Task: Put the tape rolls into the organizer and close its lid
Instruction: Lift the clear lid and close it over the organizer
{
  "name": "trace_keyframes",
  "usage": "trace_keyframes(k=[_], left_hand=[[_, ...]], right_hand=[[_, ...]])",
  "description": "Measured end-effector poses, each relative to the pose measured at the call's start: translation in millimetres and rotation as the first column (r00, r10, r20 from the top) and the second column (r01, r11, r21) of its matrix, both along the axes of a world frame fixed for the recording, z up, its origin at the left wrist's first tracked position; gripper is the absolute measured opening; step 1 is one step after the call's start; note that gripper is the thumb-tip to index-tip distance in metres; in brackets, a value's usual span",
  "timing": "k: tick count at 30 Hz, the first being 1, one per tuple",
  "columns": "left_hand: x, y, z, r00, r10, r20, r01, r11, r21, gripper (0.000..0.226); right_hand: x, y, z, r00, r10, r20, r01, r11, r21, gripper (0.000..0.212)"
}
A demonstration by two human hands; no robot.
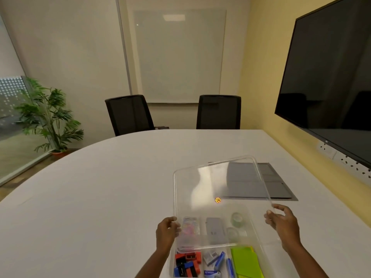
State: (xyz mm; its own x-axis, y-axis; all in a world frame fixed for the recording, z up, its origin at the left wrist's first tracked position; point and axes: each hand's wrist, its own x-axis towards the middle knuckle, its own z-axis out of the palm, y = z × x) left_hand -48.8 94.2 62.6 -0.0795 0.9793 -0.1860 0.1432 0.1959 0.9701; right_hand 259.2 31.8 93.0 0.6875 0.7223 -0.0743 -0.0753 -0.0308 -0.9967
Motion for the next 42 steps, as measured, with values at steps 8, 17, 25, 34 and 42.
trace_keyframes(k=[8,17,25,34,42], left_hand=[[-9,-13,-24,0.982,0.035,-0.187,-0.057,0.992,-0.113,0.021],[-11,-22,-35,0.965,0.005,-0.262,-0.042,0.99,-0.134,0.044],[-6,-19,-39,0.937,0.026,-0.348,-0.075,0.989,-0.127,0.027],[-5,-25,-49,0.917,0.038,-0.397,-0.085,0.991,-0.1,0.03],[-14,-40,-59,0.934,0.004,-0.358,-0.031,0.997,-0.07,0.031]], right_hand=[[-12,-4,-44,0.99,0.016,0.143,0.034,0.941,-0.336,0.022],[-16,-21,-83,0.966,0.077,0.246,0.051,0.877,-0.477,0.024],[-17,-17,-91,0.946,0.12,0.3,0.049,0.864,-0.502,0.024],[-15,-27,-91,0.934,0.18,0.307,0.007,0.853,-0.522,0.026],[-18,-61,-95,0.99,0.12,0.071,-0.066,0.851,-0.521,0.015]])
